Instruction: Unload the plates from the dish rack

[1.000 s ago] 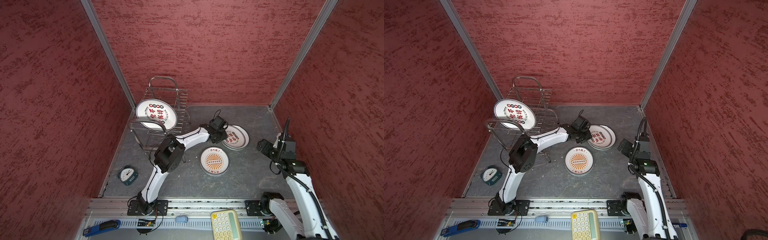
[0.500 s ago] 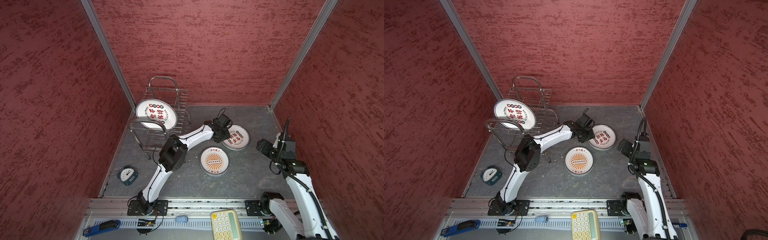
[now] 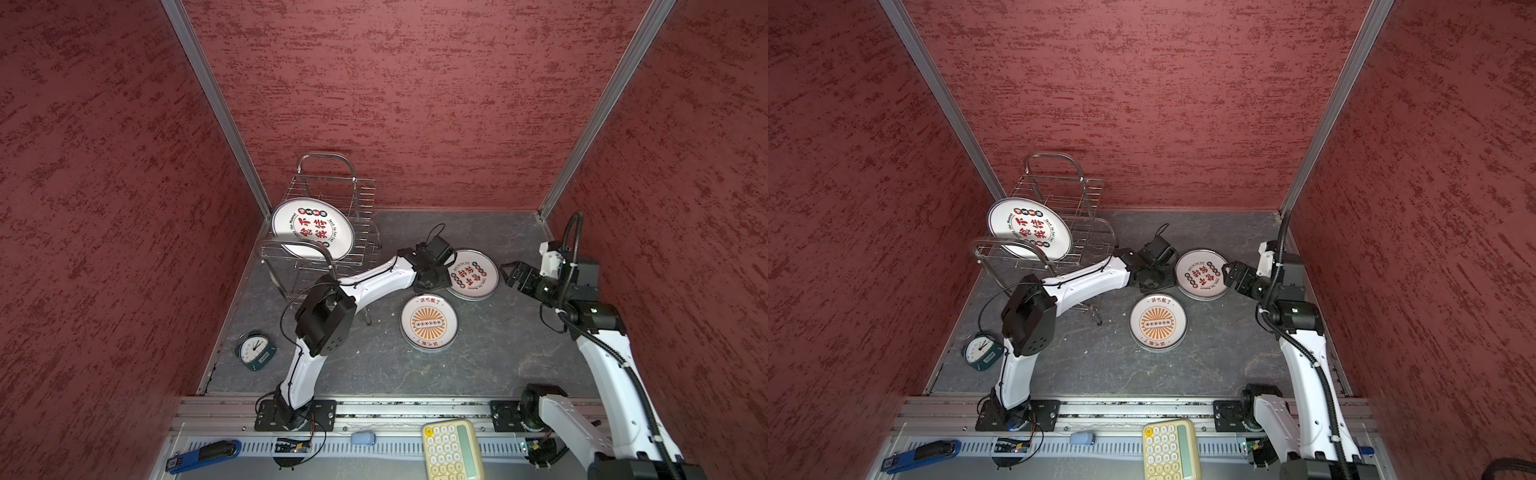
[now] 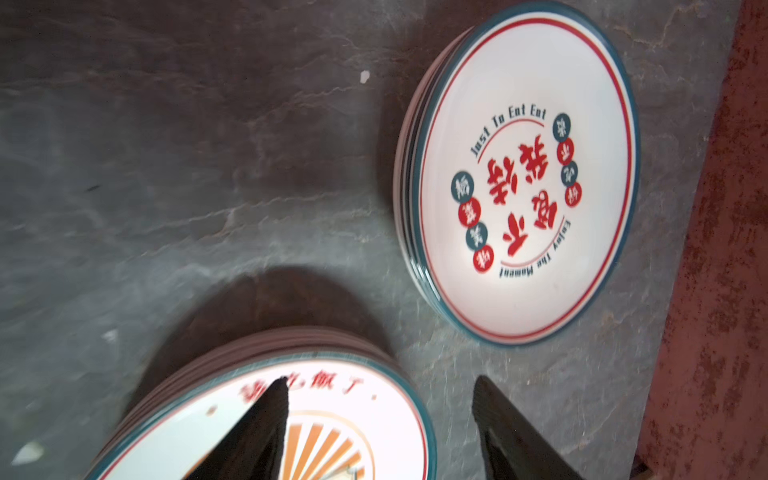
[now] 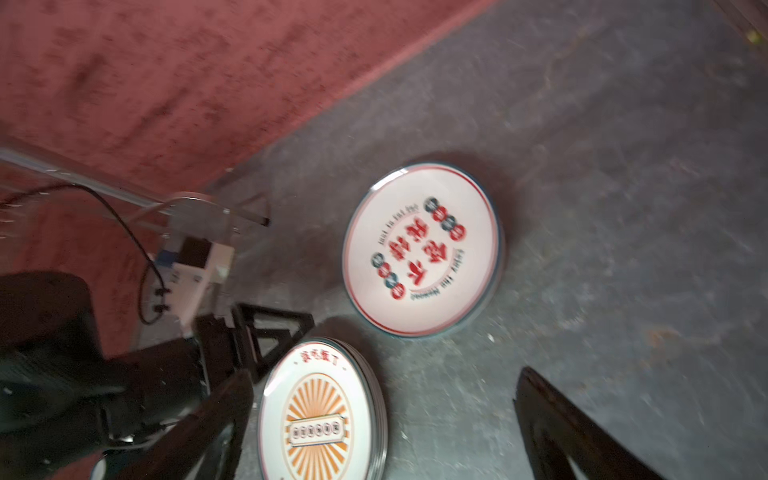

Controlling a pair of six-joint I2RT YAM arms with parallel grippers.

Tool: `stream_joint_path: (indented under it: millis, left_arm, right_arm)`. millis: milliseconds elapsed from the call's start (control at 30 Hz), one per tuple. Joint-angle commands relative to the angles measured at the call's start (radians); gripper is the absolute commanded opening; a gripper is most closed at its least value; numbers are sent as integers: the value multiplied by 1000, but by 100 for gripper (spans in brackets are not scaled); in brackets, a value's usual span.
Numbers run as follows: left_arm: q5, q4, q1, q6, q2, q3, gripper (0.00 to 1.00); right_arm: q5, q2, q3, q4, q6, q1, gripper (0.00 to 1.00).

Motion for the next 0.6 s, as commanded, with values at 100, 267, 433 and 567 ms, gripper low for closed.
stream_joint_path:
  millis: [100,267,433,567]
  left_arm:
    - [-118,-14,-52,-11,-253,-247,80]
    - [-158,-37,-71,-72,-415,-425,88]
    - [-202,-57,-81,-133,-558,-561,98]
    - [-236,-108,-81,-197,-644,-633,99]
  right_arm:
    - [33,164,374,8,-130,319,99]
    - [85,359,626,-4,-203,566,99]
    - [156,538,831,-44,-293,740,99]
    - [193,664,994,-87,-329,836,99]
